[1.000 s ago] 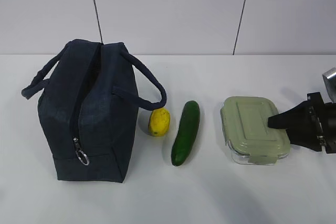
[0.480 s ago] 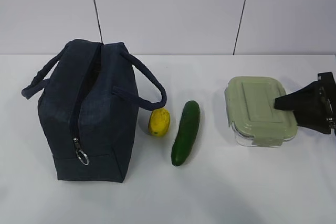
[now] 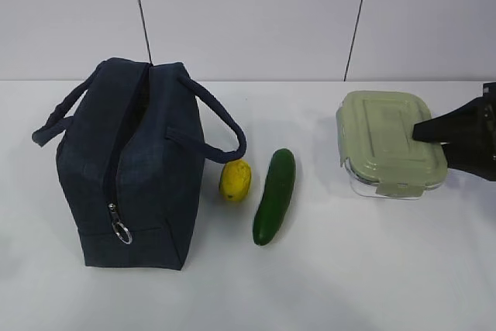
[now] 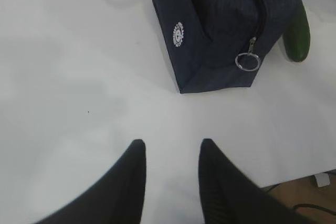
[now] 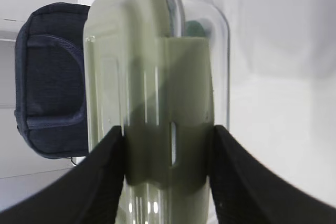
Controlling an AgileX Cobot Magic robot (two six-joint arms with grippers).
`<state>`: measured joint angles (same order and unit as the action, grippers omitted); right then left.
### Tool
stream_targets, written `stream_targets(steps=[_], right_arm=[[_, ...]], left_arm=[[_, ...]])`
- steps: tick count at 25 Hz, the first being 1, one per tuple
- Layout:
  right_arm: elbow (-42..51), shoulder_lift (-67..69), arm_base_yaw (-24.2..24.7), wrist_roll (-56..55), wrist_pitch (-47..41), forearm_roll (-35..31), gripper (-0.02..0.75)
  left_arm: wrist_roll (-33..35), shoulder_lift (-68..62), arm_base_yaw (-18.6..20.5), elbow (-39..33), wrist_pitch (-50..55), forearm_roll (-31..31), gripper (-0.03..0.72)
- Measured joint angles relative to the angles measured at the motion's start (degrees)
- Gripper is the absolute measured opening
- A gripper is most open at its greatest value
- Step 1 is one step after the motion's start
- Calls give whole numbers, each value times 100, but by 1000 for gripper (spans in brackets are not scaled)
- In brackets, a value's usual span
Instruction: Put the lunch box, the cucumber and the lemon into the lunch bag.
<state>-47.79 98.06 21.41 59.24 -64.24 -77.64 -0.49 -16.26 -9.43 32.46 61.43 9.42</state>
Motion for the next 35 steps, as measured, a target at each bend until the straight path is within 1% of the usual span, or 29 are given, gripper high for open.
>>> stream_targets(steps=[9, 12, 16, 18, 22, 27, 30, 35], right_arm=[[37, -384, 0, -265, -23, 27, 342], [37, -525, -124, -306, -23, 18, 342], [37, -624, -563, -340, -35, -189, 342], [37, -627, -818, -340, -35, -417, 342], [-168, -627, -1380, -352, -35, -599, 342], [-685, -627, -1931, -375, -64, -981, 342], [-1015, -627, -2048, -402, -112, -1037, 342], [-1292, -627, -2055, -533, -133, -1067, 342]], left_arm=[[0, -1235, 0, 552, -10, 167, 244], [0, -1817, 0, 828, -22, 176, 257], [49, -2619, 0, 1177, -208, 256, 333], [49, -2992, 0, 1331, -299, 311, 363], [136, -3819, 0, 1673, -456, 569, 375], [617, -4886, 0, 2220, -575, 1164, 377], [860, -5403, 0, 2569, -636, 1356, 377], [1168, -6116, 0, 3071, -797, 1592, 377]])
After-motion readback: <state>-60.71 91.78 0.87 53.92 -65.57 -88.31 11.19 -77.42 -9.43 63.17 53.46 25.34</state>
